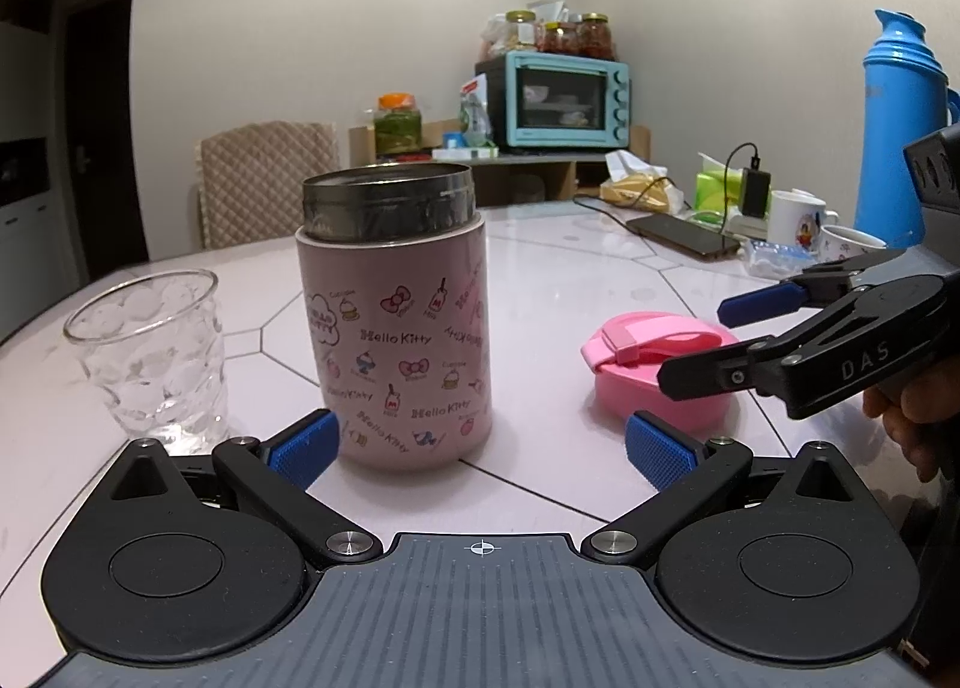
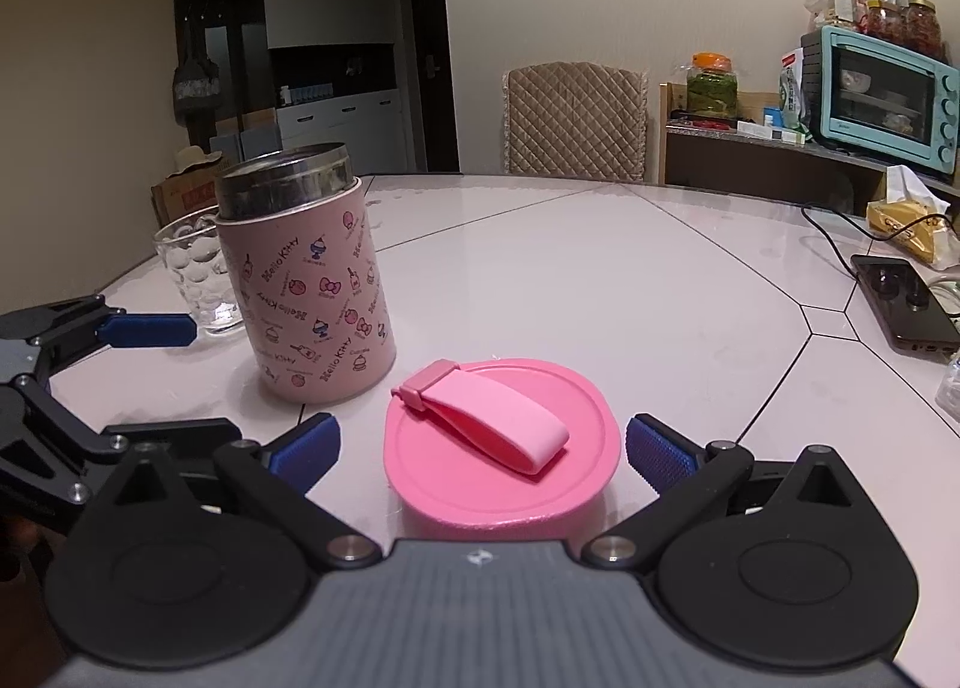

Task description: Unscrew bottle cap and pour

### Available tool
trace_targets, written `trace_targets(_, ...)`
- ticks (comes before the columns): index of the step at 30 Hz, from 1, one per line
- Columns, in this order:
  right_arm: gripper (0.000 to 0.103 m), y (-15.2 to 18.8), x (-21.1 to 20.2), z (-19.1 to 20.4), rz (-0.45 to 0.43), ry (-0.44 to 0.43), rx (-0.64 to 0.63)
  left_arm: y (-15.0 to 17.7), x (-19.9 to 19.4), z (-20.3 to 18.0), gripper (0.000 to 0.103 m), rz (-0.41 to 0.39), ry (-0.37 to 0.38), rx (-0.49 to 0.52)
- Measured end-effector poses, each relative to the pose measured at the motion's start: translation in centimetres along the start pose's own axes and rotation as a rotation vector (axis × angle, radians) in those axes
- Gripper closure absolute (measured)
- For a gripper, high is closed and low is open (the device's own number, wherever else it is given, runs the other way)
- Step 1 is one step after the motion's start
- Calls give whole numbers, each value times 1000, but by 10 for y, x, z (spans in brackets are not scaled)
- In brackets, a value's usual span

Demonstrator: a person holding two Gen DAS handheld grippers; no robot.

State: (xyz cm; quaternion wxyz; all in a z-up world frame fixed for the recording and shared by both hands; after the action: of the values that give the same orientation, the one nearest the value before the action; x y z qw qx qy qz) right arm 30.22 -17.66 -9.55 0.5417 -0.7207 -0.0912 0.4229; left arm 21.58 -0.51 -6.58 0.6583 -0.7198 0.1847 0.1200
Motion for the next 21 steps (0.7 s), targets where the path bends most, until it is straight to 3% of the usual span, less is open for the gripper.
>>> trace_targets(21, 0, -2, -32, 9, -63, 29, 39, 5, -7, -2, 0, -4, -9, -5)
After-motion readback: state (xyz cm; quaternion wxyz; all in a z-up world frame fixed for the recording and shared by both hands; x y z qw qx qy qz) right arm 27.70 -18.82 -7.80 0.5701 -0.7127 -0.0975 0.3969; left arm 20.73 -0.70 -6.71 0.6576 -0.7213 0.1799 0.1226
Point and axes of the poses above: each gripper's, at about its wrist camera, not at the fingertips, and x roughly the way its jaws point, z to its left, y to its underside, the point moved 6 cm from there along x, roughly the way its jaws point, and after that the axes turned 9 degrees about -x, right-handed, at the moved point
